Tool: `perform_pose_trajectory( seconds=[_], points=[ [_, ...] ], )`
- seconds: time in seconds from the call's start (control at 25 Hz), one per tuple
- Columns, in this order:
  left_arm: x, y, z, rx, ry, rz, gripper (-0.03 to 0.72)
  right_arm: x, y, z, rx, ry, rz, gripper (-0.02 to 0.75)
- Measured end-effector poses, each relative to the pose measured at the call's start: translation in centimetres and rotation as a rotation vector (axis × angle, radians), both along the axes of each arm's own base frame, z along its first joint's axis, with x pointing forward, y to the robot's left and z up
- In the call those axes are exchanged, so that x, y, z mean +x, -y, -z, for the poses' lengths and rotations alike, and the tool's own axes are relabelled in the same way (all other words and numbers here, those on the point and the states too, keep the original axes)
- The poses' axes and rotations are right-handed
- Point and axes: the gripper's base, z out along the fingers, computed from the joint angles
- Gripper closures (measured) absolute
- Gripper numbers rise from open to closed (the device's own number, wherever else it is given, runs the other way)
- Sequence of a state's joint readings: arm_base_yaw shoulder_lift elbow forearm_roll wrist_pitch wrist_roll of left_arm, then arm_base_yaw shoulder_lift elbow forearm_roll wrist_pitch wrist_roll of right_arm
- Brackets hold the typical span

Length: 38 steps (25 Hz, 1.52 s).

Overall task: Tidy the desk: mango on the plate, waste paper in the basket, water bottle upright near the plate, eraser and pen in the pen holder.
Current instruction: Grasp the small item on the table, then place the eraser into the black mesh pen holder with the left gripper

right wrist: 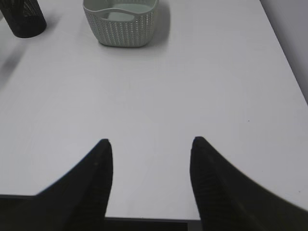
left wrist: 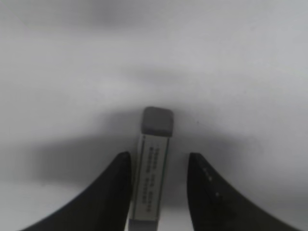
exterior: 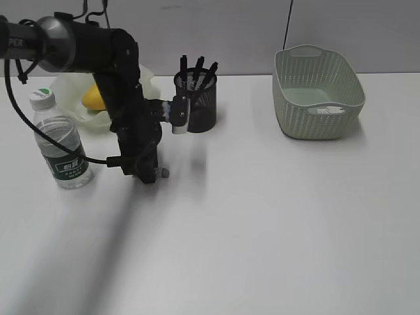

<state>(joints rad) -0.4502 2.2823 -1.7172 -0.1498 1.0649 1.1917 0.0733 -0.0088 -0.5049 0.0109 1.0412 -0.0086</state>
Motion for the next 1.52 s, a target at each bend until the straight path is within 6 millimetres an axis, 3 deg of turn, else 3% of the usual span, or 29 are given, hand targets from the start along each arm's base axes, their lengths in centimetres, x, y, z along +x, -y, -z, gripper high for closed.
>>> perform_pose_trajectory(
  seconds=[0.56,0.8,1.2,1.52],
  points=[
    [0.1,0.1,0.4,-0.002,0.000,0.003,0.447,0.0,0.0,0.0,0.000,-0.001,0.000,0.321],
    [0.2,0.1,0.4,-0.003,0.011,0.004,0.530,0.0,0.0,0.0,0.000,-0.001,0.000,0.321],
    [-0.4,0.2,0.2,0.010,-0.040,-0.016,0.531,0.0,0.0,0.0,0.000,0.000,0.000,0.321],
    [-1.5,0.8,-4.2,-0.013,-0.023,-0.226,0.531,0.0,0.0,0.0,0.000,0.000,0.000,0.321]
  ],
)
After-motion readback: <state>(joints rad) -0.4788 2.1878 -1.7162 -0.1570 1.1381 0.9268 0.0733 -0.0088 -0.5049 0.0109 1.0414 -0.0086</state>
